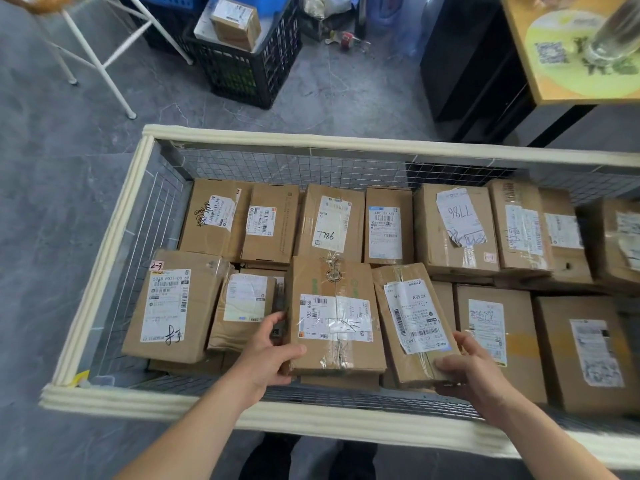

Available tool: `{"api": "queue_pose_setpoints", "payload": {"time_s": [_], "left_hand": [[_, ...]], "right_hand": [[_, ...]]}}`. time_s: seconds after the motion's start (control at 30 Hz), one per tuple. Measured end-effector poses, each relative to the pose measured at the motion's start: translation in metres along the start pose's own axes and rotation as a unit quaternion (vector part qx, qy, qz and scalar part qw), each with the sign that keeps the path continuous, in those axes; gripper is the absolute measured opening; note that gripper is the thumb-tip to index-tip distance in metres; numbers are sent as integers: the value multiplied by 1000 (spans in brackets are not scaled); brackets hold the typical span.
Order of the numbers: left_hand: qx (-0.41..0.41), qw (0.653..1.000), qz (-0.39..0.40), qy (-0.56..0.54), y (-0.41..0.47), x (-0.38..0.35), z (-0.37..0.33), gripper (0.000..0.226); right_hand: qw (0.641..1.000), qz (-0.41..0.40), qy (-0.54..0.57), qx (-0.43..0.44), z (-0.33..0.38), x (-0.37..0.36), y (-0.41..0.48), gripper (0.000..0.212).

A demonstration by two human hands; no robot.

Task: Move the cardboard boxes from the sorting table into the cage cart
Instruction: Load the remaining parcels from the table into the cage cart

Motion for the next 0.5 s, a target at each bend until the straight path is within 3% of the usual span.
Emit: {"api": "queue_pose_setpoints", "payload": {"time_s": [0.23,0.5], "left_hand": [[7,998,-36,51,9,-11,-2,86],[-50,981,-82,169,1,-27,-21,72]], "right_hand": [[998,-6,-70,4,5,-8,1,58],[993,7,-114,21,16,-18,-4,55]]}}
Point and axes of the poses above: each hand's wrist, its own y-axis towards the middle knuckle, its own x-axis out of the back of the hand, z = x × y, the point moved 7 cm from there along y, towards the middle knuckle, and after that the axes turned 7 degrees about x, right-handed, at the moved point
